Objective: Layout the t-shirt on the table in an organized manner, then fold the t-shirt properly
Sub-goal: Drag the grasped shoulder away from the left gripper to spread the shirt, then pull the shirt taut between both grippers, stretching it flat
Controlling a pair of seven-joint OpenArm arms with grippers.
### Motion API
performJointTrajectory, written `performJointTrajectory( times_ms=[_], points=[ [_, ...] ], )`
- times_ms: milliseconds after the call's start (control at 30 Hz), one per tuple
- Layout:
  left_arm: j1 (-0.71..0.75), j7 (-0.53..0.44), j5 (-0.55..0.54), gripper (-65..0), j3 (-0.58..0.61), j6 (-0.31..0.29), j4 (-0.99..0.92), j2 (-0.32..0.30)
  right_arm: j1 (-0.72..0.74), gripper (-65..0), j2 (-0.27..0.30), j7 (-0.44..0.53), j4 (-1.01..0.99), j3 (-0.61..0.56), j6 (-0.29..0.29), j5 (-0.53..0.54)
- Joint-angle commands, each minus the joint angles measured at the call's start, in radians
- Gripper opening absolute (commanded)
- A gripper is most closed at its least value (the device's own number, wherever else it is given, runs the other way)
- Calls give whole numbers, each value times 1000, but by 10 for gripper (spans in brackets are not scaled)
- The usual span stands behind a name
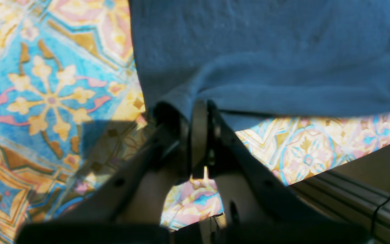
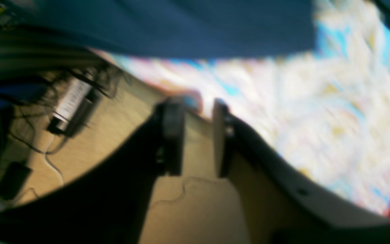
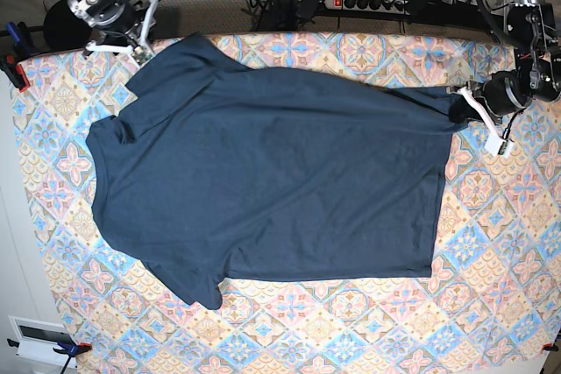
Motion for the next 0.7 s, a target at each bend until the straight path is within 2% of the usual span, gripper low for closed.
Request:
performJointTrajectory(
  times_ms=[0,100,233,333,433,533,667],
  points=[
    [-7,-16,-12,-650,-11,-1,12,-22,6,-466,10,8,13,19,-5,8],
    [-7,-16,-12,-650,-11,-1,12,-21,20,-459,10,11,13,55,-5,22],
    [-7,-16,-12,-650,-9,-1,12,-21,86,-458,14,-6,10,119,-5,149],
    [-7,-16,-12,-650,-9,-1,11,-21,161,-458,15,-75,-3,141,-5,262],
    [-7,-16,-12,-650,-9,-1,11,-21,273,-458,17,-133,-4,142,-5,331],
    [3,-16,-14,-650,-9,-1,11,-21,360,-458,17,-167,-16,142,-5,351],
    [6,-16,-14,-650,-9,-1,11,-21,390,-458,17,-176,-53,139,-5,354]
  ],
)
